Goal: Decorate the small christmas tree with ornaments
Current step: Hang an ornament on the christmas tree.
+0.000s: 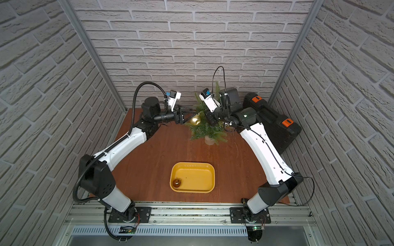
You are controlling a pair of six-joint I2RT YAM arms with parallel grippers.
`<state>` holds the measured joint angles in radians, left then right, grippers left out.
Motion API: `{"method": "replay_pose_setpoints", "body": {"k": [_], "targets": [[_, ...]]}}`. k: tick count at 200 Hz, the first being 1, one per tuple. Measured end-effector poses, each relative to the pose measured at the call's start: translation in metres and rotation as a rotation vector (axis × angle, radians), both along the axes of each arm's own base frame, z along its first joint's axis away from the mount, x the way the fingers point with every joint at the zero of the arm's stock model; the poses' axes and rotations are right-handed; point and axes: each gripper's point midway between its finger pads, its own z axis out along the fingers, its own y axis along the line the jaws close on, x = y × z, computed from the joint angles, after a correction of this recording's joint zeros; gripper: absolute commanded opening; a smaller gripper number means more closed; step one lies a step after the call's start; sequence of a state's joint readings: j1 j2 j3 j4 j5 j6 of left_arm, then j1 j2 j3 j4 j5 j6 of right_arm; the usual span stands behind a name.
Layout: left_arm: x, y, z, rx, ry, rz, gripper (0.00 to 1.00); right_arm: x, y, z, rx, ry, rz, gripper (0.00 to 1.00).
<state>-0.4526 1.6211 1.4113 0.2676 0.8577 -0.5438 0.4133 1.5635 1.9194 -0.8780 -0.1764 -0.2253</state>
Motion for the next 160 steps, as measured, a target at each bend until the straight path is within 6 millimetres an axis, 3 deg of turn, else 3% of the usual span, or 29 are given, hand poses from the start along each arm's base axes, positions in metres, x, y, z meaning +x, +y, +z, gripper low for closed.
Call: {"method": "replay_pose_setpoints", "body": {"k": [41,74,93,160], "targets": [[-0.002,0.001,-0.003,0.004,0.006,0.000,0.77,0.003,0.006,-0.005,0.012,0.017,0.023,0.12],[-0.003,0.001,-0.005,0.007,0.010,0.000,0.77,0.001,0.011,-0.005,0.029,0.026,0.042,0.31],[-0.003,0.001,-0.006,0.009,0.011,0.000,0.77,0.001,0.012,-0.004,0.034,0.023,0.048,0.36],[-0.002,0.001,-0.008,0.013,0.010,0.003,0.75,0.000,0.009,-0.001,0.032,0.013,0.037,0.38]]}}
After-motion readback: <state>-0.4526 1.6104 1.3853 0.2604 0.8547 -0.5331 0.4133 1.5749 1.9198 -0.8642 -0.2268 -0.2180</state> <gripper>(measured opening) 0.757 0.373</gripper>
